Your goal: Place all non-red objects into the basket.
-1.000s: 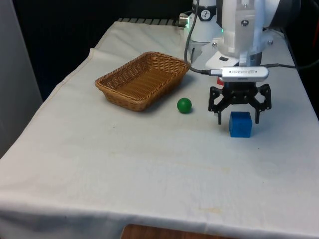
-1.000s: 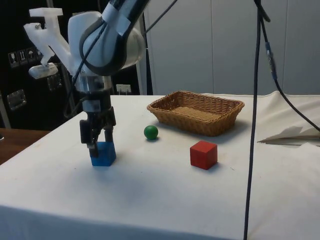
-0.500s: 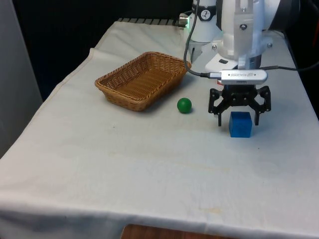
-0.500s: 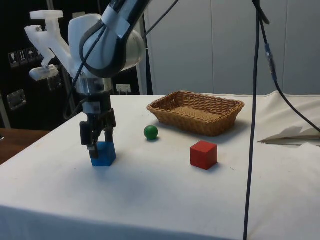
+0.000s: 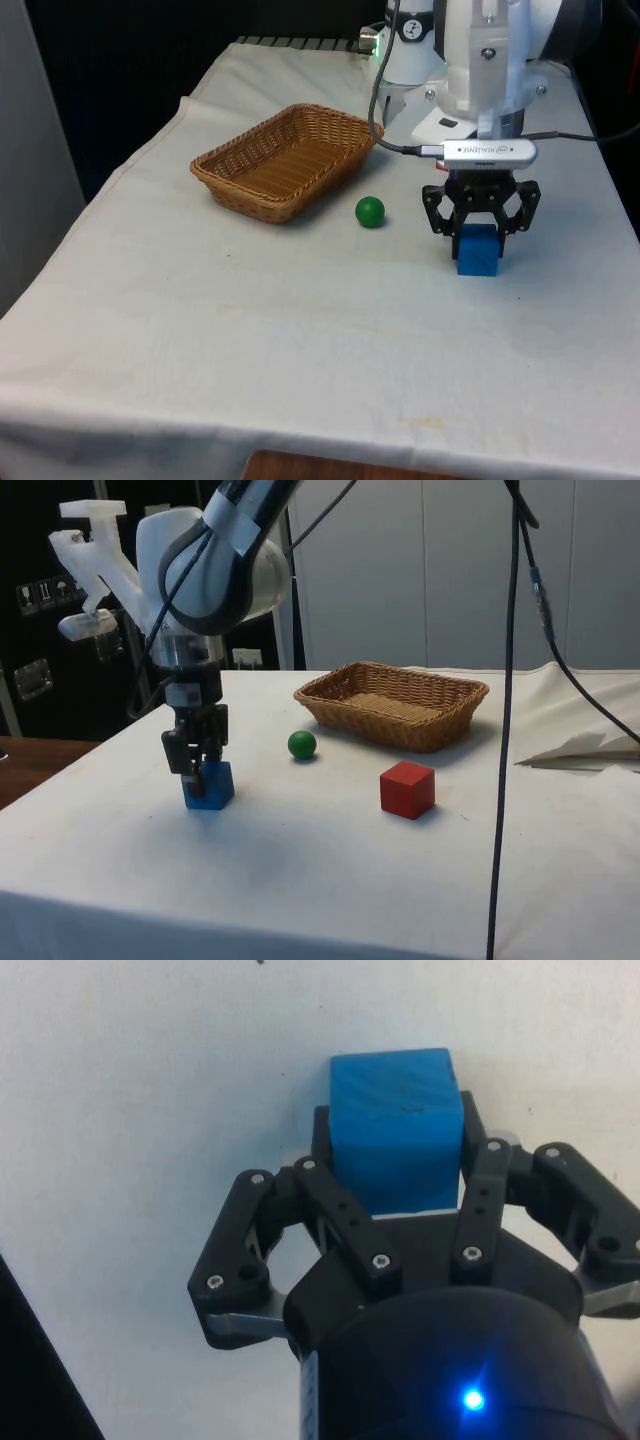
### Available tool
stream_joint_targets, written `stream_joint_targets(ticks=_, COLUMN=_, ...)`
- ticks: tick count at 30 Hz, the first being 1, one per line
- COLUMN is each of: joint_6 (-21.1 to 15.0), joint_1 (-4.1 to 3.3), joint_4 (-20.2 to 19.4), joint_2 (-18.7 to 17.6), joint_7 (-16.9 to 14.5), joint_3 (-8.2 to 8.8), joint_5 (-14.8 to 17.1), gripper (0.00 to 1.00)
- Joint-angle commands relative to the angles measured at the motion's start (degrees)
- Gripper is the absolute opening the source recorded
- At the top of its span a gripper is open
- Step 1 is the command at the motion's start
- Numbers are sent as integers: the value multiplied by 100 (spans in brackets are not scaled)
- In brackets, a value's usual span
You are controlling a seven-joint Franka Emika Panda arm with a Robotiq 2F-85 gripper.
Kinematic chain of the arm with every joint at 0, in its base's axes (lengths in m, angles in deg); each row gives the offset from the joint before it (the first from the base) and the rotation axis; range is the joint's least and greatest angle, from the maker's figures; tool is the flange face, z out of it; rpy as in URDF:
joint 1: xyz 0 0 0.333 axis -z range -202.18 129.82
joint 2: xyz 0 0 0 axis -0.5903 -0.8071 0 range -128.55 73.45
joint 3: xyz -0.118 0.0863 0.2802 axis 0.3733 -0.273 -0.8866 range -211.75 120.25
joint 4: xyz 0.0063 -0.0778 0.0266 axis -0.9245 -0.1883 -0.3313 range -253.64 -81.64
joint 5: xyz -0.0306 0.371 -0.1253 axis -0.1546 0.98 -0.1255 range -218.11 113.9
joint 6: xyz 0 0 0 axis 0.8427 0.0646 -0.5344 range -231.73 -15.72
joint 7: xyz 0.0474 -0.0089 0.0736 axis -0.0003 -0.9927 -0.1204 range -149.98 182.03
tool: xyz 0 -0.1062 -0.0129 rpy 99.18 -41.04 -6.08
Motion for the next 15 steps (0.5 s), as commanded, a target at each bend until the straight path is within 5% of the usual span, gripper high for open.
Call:
stream_joint_targets(ticks=1, joint_6=-11, joint_1=0, joint_4=0, joint_2=-6, joint_7=0, joint_3=0, joint_5=6, gripper=0)
stream_joint_targets(ticks=15, joint_6=378, joint_1=-11, joint_4=-201, joint_2=550, joint_7=-6, joint_3=69, joint_5=-23, gripper=0)
